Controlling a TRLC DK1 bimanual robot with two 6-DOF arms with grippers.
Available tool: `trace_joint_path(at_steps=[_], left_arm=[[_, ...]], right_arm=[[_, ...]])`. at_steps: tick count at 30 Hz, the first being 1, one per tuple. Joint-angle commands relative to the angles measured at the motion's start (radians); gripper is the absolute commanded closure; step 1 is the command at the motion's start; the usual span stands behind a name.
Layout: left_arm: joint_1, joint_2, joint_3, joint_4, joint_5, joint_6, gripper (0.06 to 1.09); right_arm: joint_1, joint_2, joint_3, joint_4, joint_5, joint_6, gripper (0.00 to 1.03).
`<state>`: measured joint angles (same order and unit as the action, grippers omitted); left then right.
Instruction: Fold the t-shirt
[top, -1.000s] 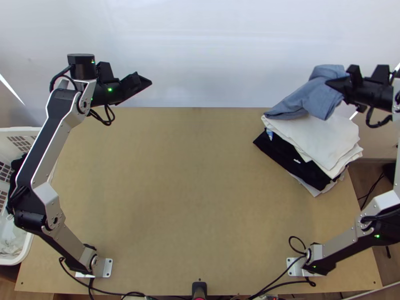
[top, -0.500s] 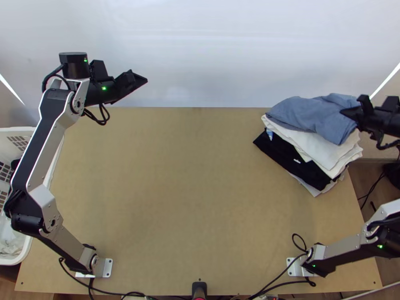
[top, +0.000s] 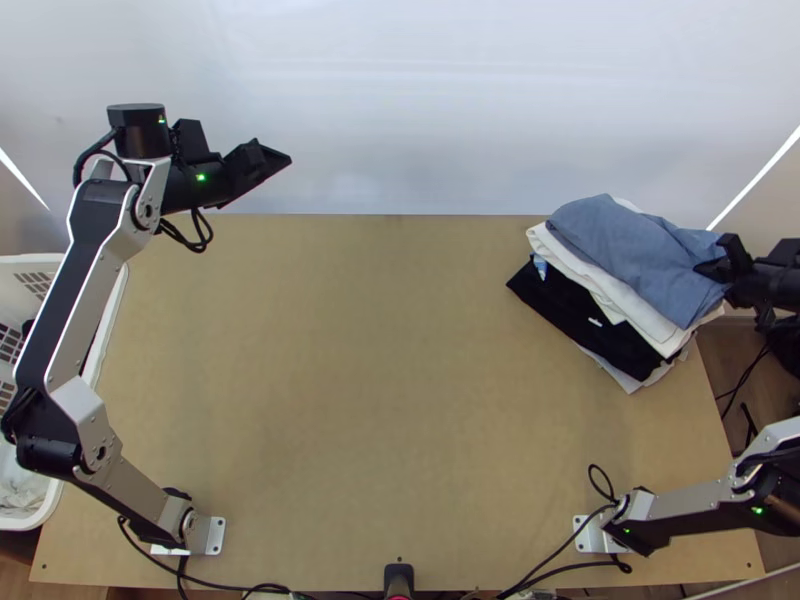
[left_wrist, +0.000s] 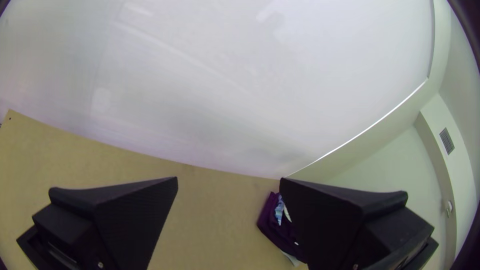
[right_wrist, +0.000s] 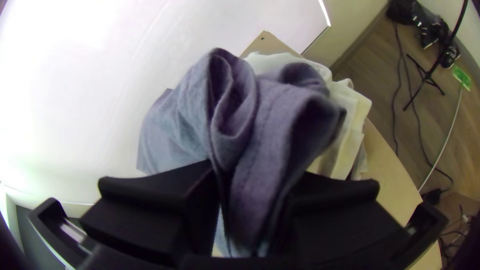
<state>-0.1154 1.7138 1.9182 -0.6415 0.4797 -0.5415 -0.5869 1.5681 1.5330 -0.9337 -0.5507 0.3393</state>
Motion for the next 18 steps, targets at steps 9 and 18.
trace_joint_path(at_steps=[9, 18], left_arm=[[0.008, -0.046, -0.064, -0.003, 0.005, 0.002, 0.1], [0.013, -0.048, -0.073, 0.003, 0.005, 0.006, 0.1]], right_arm=[[-0.028, -0.181, -0.096, 0.056, 0.235, -0.013, 0.04], [0.07, -0.26, -0.06, 0.176, 0.324, 0.029, 0.04]])
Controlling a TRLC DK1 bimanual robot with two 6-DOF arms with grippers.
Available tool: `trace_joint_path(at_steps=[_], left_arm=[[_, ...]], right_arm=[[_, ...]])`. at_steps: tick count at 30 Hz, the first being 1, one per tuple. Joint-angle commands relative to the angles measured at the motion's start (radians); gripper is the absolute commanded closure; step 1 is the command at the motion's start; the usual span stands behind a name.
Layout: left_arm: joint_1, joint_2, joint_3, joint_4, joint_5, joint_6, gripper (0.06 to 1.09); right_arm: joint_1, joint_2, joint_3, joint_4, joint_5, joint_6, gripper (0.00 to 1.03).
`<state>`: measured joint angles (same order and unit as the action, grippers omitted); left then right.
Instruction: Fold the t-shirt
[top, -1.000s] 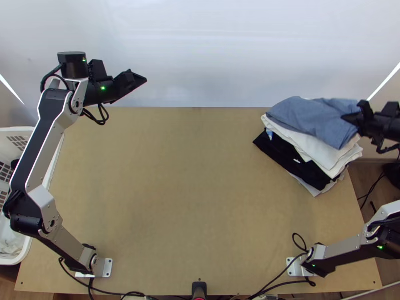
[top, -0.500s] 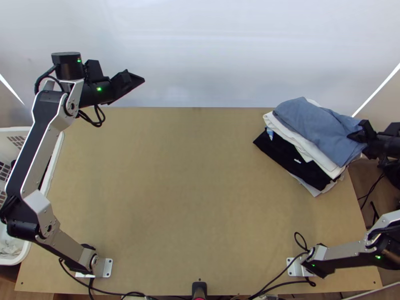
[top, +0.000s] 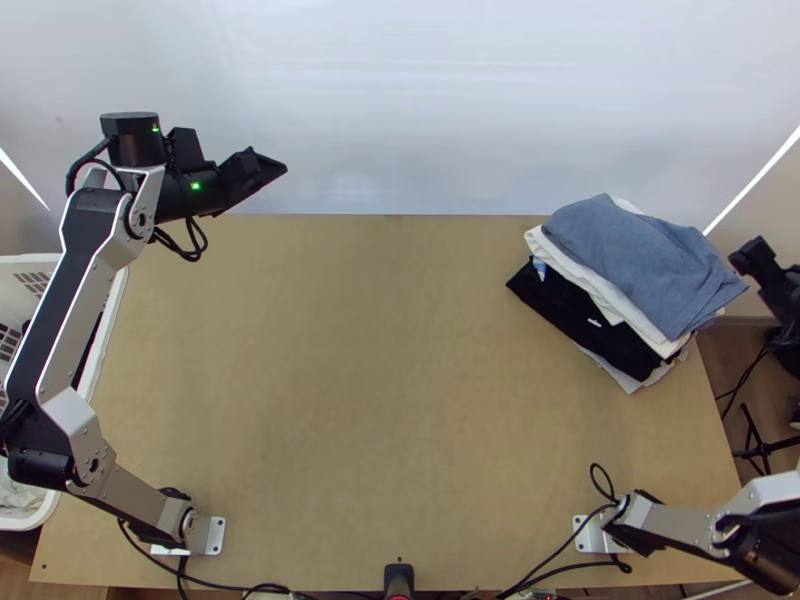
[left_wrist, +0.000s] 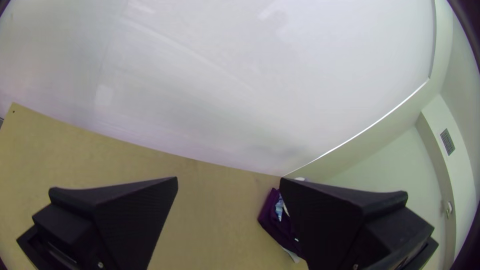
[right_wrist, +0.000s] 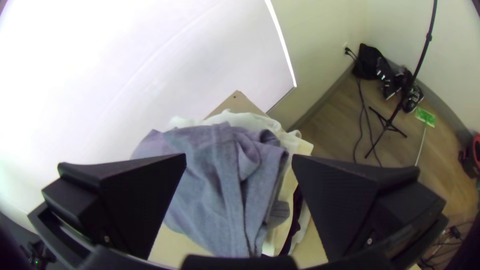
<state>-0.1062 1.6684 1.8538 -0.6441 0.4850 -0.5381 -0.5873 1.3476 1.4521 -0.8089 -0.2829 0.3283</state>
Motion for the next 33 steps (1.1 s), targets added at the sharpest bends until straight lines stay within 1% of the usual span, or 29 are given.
trace_joint_path(at_steps=[1, 5, 7, 11, 14, 16, 19, 22, 27, 29, 31, 33], left_arm=[[0.005, -0.002, -0.008, 0.009, 0.0, 0.003, 0.1], [0.008, -0.002, -0.008, 0.018, 0.0, 0.0, 0.1], [0.008, -0.001, -0.008, 0.024, 0.0, 0.001, 0.1], [0.01, 0.004, 0.001, 0.026, 0.0, 0.003, 0.1], [0.014, 0.008, 0.012, 0.026, 0.0, 0.003, 0.1], [0.019, 0.013, 0.018, 0.026, 0.004, 0.001, 0.1], [0.026, 0.017, 0.027, 0.026, 0.006, 0.001, 0.1], [0.031, 0.027, 0.036, 0.026, 0.006, 0.001, 0.1], [0.031, 0.036, 0.048, 0.026, 0.006, -0.002, 0.1], [0.033, 0.034, 0.05, 0.026, 0.006, -0.002, 0.1], [0.04, 0.033, 0.053, 0.026, 0.006, -0.002, 0.1], [0.048, 0.031, 0.058, 0.026, 0.006, -0.003, 0.1]], right_arm=[[0.098, -0.027, 0.024, 0.048, 0.056, 0.052, 0.05], [0.179, 0.039, 0.047, 0.028, 0.039, 0.12, 0.05], [0.196, 0.087, 0.083, 0.008, -0.019, 0.181, 0.05], [0.198, 0.179, 0.202, -0.059, -0.108, 0.313, 0.05], [0.201, 0.203, 0.281, -0.095, -0.13, 0.391, 0.05], [0.201, 0.205, 0.335, -0.128, -0.134, 0.477, 0.05], [0.198, 0.209, 0.392, -0.147, -0.162, 0.522, 0.05], [0.199, 0.254, 0.402, -0.153, -0.19, 0.535, 0.05], [0.193, 0.383, 0.415, -0.15, -0.197, 0.54, 0.05], [0.172, 0.433, 0.41, -0.142, -0.194, 0.525, 0.05], [0.141, 0.478, 0.399, -0.11, -0.16, 0.511, 0.05], [0.115, 0.492, 0.343, -0.01, -0.079, 0.488, 0.05]])
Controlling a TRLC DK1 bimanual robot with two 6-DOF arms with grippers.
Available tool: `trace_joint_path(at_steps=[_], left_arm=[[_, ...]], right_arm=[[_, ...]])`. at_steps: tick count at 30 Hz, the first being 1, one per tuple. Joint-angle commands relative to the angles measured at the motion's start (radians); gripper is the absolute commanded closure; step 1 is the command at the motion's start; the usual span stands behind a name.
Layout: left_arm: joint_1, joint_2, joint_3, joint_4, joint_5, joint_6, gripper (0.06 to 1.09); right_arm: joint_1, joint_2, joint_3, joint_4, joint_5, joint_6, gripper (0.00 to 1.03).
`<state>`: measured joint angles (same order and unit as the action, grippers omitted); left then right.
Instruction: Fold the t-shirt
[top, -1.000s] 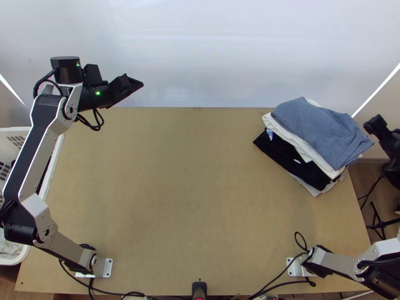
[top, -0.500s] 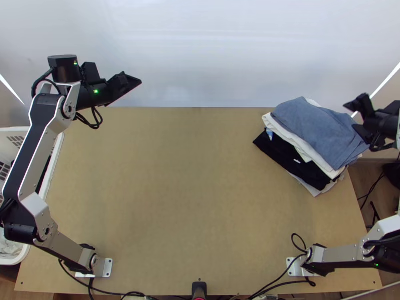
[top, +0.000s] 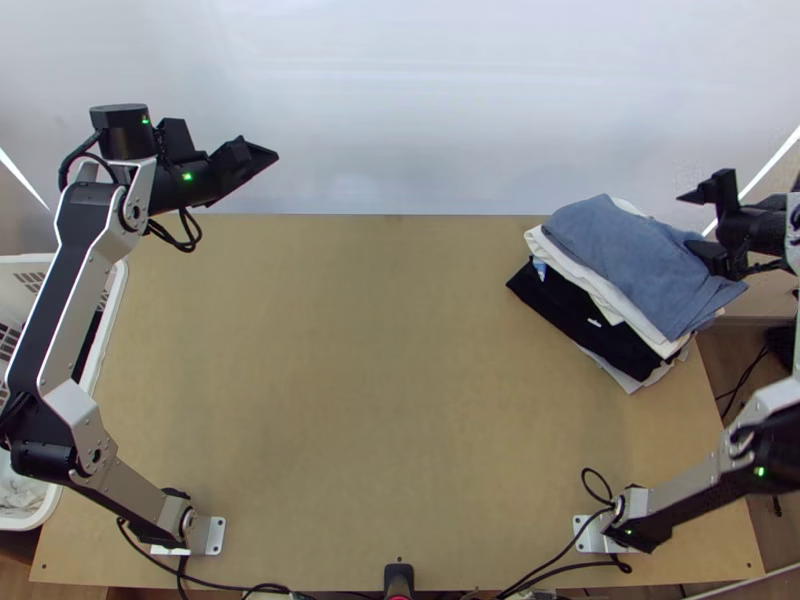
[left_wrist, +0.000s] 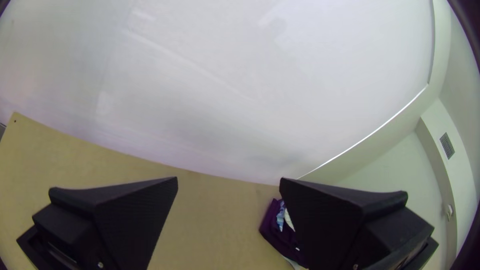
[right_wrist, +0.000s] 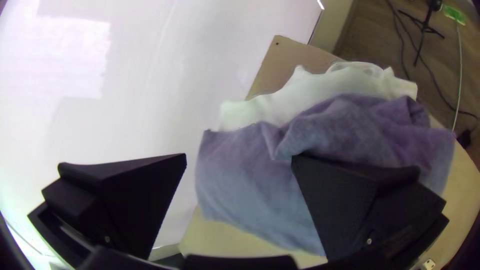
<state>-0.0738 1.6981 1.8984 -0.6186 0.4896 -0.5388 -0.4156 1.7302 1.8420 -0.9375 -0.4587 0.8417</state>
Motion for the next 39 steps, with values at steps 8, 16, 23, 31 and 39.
trace_joint_path(at_steps=[8, 16, 23, 31, 39], left_arm=[[0.016, 0.005, 0.036, -0.003, 0.003, -0.007, 0.1], [0.0, 0.017, 0.041, 0.0, 0.001, -0.021, 0.1], [-0.011, 0.018, 0.041, 0.002, 0.001, -0.03, 0.1], [-0.011, 0.005, 0.036, 0.002, 0.001, -0.035, 0.1], [-0.006, -0.014, 0.031, -0.001, 0.001, -0.032, 0.1]], right_arm=[[-0.114, 0.083, -0.276, 0.381, 0.23, -0.155, 0.05], [-0.111, -0.067, -0.256, 0.391, 0.229, -0.194, 0.05], [-0.1, -0.17, -0.231, 0.447, 0.244, -0.279, 0.05], [0.093, -0.274, -0.563, 0.973, 0.522, -0.75, 0.05], [0.216, -0.284, -0.968, 1.372, 0.588, -0.952, 0.05]])
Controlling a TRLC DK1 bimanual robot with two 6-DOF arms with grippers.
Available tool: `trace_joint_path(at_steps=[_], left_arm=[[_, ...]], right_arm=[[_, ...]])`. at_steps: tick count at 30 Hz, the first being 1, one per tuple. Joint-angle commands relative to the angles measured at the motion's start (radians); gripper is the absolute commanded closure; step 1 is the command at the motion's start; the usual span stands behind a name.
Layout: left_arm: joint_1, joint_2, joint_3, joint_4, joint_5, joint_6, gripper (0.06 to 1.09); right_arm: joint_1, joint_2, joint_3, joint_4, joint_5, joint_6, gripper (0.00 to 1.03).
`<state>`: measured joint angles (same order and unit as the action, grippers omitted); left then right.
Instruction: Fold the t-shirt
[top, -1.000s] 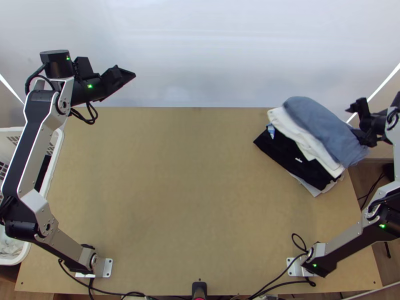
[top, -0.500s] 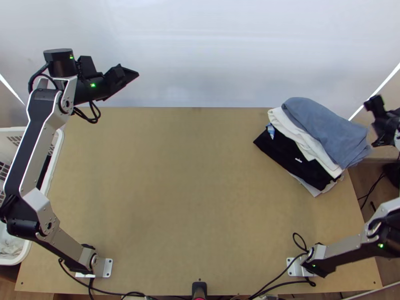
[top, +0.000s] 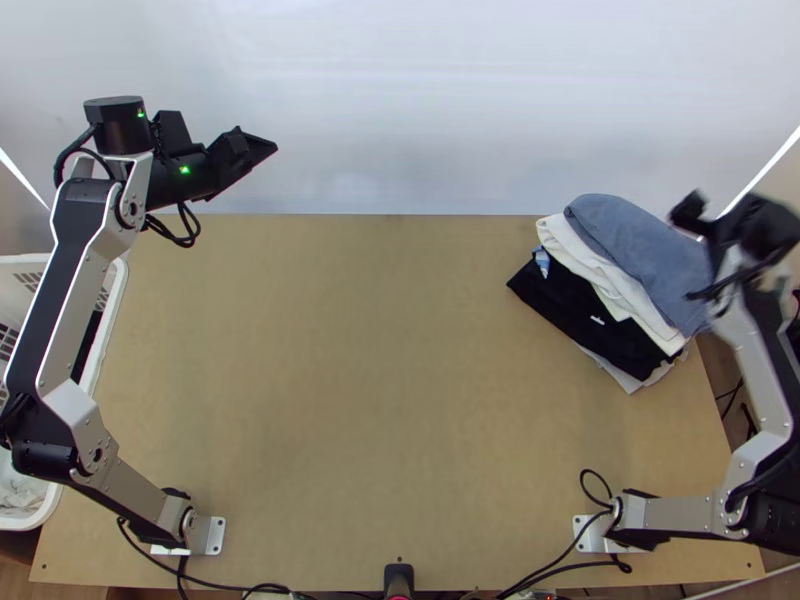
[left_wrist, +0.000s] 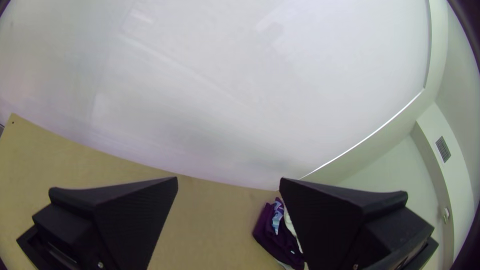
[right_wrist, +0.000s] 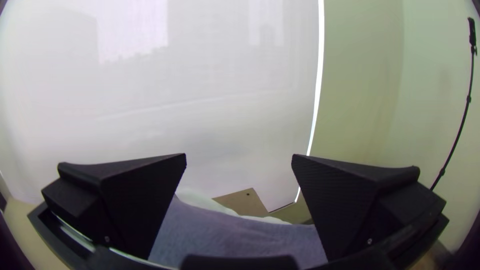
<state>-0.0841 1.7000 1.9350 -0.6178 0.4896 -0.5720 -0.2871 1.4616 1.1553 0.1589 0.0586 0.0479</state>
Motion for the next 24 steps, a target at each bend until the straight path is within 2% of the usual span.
trace_joint_path(at_steps=[1, 9, 24], left_arm=[[0.006, -0.02, -0.011, -0.002, 0.001, 0.001, 0.1], [0.014, -0.053, -0.041, -0.003, 0.0, 0.004, 0.1], [0.02, -0.099, -0.091, -0.011, 0.001, 0.015, 0.1]], right_arm=[[0.088, -0.003, -0.305, 0.291, 0.078, -0.158, 0.05], [0.086, 0.102, -0.428, 0.409, 0.101, -0.152, 0.05], [0.114, 0.189, -0.556, 0.536, 0.13, -0.117, 0.05]])
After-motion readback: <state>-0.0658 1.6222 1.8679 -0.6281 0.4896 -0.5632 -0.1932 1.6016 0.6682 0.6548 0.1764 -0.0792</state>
